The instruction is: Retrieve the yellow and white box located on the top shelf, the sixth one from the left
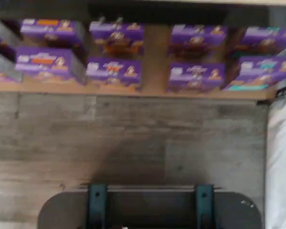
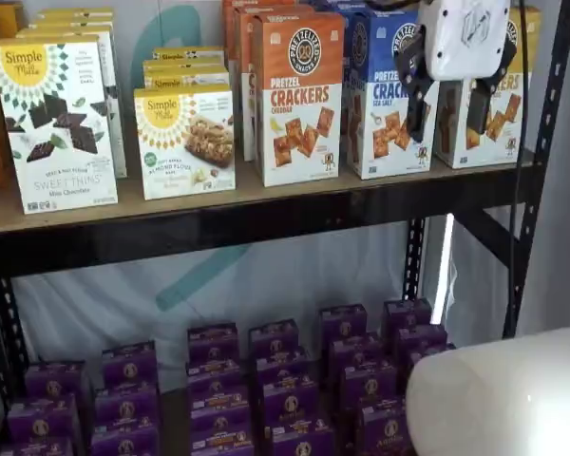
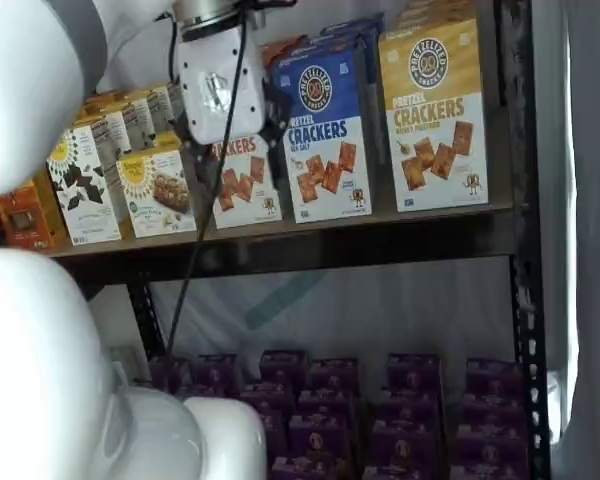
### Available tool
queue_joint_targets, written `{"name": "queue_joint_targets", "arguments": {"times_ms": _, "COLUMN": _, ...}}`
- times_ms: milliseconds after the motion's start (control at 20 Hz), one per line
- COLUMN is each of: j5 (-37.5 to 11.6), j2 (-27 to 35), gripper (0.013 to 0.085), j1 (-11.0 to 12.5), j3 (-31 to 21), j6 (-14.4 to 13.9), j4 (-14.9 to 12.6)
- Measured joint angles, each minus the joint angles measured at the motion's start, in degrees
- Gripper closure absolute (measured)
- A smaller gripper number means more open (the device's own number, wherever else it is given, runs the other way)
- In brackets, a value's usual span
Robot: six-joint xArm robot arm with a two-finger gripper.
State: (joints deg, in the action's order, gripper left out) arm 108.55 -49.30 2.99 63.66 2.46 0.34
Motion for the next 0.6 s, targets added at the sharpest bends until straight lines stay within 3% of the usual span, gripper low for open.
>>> {"name": "queue_joint_targets", "arguments": {"times_ms": 100, "j5": -2.22, "j2": 0.06, "gripper": 0.013, "j1": 1.06, "j3": -0.31, "j6": 1.38, "j4": -1.31}}
{"name": "queue_joint_targets", "arguments": {"times_ms": 200, "j5": -4.57, "j2": 0.91, "gripper": 0.013, "j1": 3.56, "j3": -0.18, "j6": 3.94, "j4": -2.19}}
{"name": "queue_joint_targets", "arguments": {"times_ms": 400, "j5": -9.92, "j2": 3.49, "gripper": 0.013, "j1": 10.05, "j3": 0.65, "j6": 10.04, "j4": -2.62}}
{"name": "queue_joint_targets", "arguments": {"times_ms": 600, "j5": -13.84, "j2": 7.02, "gripper": 0.013, "j1": 16.5, "j3": 2.61, "j6": 15.9, "j4": -1.32}}
